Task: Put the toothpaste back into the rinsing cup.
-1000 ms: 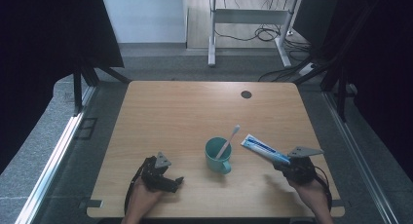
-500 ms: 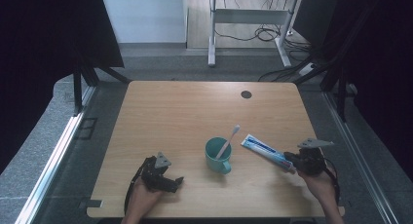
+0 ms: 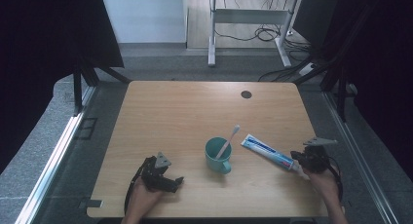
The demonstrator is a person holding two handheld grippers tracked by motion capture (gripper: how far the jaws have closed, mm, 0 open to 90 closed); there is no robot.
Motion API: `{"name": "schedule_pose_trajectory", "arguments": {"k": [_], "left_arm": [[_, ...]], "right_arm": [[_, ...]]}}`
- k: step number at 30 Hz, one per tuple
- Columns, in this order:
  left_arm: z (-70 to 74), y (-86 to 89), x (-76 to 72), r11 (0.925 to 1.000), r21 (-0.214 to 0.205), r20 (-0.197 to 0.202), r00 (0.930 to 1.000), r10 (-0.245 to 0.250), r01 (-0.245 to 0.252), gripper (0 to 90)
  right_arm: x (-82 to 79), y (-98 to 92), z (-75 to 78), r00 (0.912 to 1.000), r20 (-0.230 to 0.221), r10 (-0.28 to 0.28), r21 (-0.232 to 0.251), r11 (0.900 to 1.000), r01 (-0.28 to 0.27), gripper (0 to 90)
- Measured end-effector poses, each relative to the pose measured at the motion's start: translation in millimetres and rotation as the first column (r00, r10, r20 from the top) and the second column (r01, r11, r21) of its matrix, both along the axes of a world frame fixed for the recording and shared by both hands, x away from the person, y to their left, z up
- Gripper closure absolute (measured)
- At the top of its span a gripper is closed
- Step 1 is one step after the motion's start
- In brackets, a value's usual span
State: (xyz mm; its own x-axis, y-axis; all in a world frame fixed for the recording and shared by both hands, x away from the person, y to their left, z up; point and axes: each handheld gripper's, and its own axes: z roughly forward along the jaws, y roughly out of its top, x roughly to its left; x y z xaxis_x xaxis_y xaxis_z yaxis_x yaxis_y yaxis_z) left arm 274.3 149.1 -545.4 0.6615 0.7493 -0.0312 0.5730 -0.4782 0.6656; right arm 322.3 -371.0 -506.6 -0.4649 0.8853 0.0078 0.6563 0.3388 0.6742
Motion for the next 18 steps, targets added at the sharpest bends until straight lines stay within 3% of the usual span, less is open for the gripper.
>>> {"name": "schedule_pose_trajectory", "arguments": {"k": [6,18], "left_arm": [[0.0,0.0,0.0,1.0000,0.000,0.000,1.0000,0.000,0.000,0.0],[0.0,0.0,0.0,1.0000,0.000,0.000,1.0000,0.000,0.000,0.0]], "right_arm": [[-0.1,-1.0,-7.3,0.9997,-0.024,0.002,0.025,0.9997,-0.002,88.9],[-15.8,14.2,-10.2,0.9974,-0.033,0.064,0.044,0.9970,-0.063,87.3]]}}
